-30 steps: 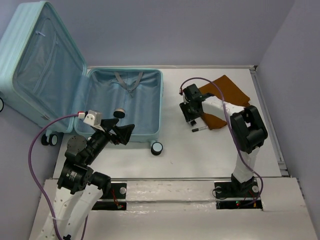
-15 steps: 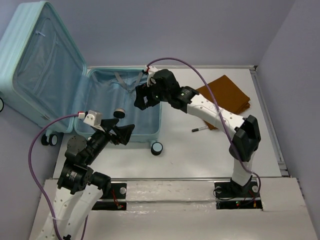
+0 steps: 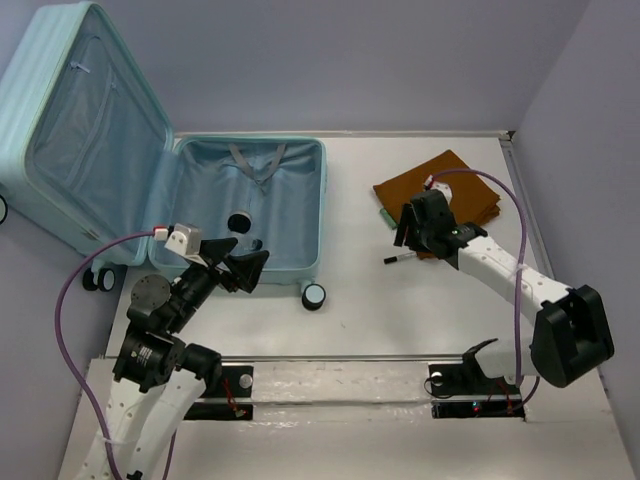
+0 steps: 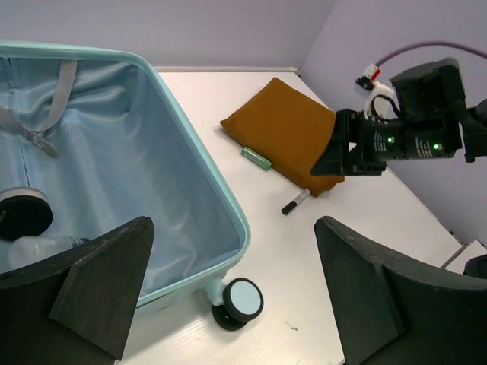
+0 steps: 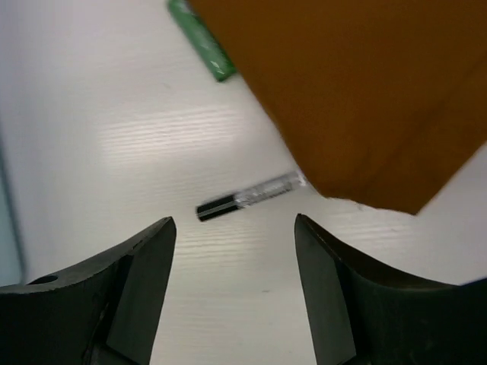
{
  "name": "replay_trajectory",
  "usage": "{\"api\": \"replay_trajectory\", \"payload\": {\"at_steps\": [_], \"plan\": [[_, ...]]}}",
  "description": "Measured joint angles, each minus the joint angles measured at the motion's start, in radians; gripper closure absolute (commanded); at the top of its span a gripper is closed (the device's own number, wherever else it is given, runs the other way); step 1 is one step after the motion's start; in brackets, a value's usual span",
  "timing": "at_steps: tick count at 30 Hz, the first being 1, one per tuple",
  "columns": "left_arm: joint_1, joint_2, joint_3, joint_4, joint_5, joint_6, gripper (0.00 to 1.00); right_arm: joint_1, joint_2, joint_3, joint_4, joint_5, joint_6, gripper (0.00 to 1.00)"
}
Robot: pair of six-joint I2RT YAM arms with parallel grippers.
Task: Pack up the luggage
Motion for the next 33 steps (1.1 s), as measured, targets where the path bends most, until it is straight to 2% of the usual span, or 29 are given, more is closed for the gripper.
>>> {"api": "replay_trajectory", "payload": {"at_steps": [4, 13, 17, 22, 23, 24, 27, 33], "plan": [[-0.006, -0.002, 0.000, 0.000, 0.002, 0.000, 0.01, -0.043, -0.017, -0.083, -0.026, 0.056, 0.066, 0.27], [-0.008, -0.003, 0.000, 0.000, 0.002, -0.002, 0.01, -0.045, 0.191, -0.079, 0.016, 0.066, 0.146, 0.29], [-0.012, -0.004, 0.000, 0.000, 0.002, -0.003, 0.01, -0.045, 0.241, -0.063, 0.038, 0.069, 0.165, 0.40], [-0.013, -0.012, 0.000, 0.000, 0.002, -0.003, 0.01, -0.045, 0.271, -0.051, 0.060, 0.077, 0.169, 0.61], [-0.013, -0.013, 0.000, 0.000, 0.002, -0.003, 0.01, -0.045, 0.273, -0.051, 0.061, 0.076, 0.169, 0.67], [-0.013, -0.013, 0.000, 0.000, 0.003, -0.003, 0.01, -0.047, 0.274, -0.051, 0.064, 0.073, 0.169, 0.77], [-0.013, -0.013, 0.000, 0.000, 0.002, -0.003, 0.01, -0.046, 0.274, -0.053, 0.073, 0.060, 0.169, 0.93], [-0.013, -0.014, 0.000, 0.000, 0.002, -0.003, 0.01, -0.011, 0.223, -0.055, 0.087, -0.017, 0.153, 0.93]]}}
